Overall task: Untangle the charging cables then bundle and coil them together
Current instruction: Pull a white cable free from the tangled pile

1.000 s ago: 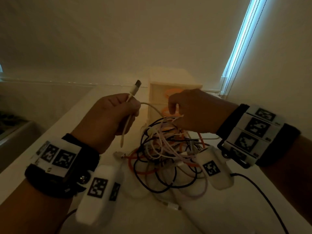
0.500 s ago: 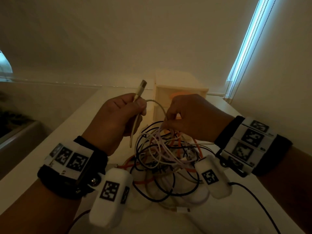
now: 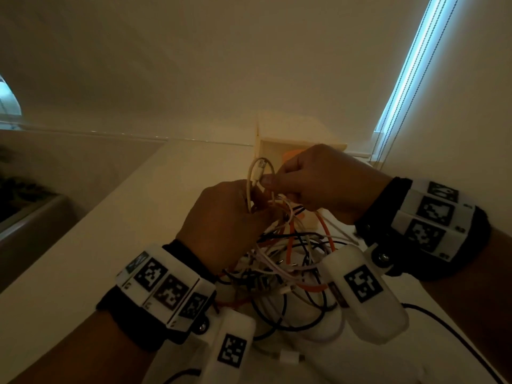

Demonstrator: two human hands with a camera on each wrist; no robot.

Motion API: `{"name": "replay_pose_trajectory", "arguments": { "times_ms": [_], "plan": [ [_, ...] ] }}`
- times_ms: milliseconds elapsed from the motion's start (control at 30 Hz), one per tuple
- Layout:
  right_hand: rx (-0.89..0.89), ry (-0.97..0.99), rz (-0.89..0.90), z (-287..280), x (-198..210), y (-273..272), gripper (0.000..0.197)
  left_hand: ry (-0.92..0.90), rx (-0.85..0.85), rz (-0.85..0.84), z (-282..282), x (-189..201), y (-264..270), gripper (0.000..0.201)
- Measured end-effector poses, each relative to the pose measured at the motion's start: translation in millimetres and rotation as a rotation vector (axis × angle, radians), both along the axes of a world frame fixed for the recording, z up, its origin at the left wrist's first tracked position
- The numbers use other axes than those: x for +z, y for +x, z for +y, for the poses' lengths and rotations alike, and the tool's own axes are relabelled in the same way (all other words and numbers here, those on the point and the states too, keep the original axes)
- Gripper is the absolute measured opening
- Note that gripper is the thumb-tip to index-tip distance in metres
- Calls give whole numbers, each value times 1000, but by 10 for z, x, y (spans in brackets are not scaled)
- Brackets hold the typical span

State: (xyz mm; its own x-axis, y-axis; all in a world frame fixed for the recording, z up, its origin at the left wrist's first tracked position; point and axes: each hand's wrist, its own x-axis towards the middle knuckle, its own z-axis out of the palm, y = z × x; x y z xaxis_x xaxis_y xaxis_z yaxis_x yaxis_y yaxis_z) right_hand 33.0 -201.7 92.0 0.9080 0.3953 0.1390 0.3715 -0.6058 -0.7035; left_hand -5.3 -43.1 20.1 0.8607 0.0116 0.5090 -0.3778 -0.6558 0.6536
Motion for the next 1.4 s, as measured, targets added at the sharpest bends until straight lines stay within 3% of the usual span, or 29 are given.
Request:
{"name": "replay_pose_trajectory", "arguments": {
  "times_ms": [133, 200, 267, 367, 500, 667, 833, 1000, 1100, 1233, 1333, 1400],
  "plan": [
    [46, 145, 102, -12, -31, -59, 34, -22, 28, -66, -46, -18, 4, 24],
    [81, 136, 31, -56, -60, -103, 25, -72, -13, -65, -49, -34, 11, 25],
    [106, -9, -170, -128, -118, -107, 15, -167, -72, -12, -47, -43, 20, 22],
    [164, -352, -399, -246, -221, -11, 37, -302, -166, 29, -59, -49, 25, 26],
    [185, -448, -344, -305, -256, 75, 32, -360, -214, 19, -60, -41, -10, 24],
    [32, -536, -350, -482, -152, 143, 14, -487, -126, -173, 92, 78, 18, 17],
    [0, -479, -391, -564, -40, 167, 14, -597, -63, -263, 153, 149, 3, 13],
    [90, -384, -366, -488, -49, 108, 17, -533, -192, -117, 17, 43, 13, 20],
    [191, -379, -325, -416, -96, -7, 34, -611, -191, -126, 32, 67, 25, 18],
    [251, -90, -293, -294, -53, -214, 48, -605, -187, -92, 32, 53, 18, 20],
    [298, 104, -101, -110, -142, -330, 43, -613, -263, -11, -39, 51, -48, 25],
    [283, 160, -122, -106, -223, -314, 34, -647, -242, -21, 22, 102, -63, 38]
  ]
}}
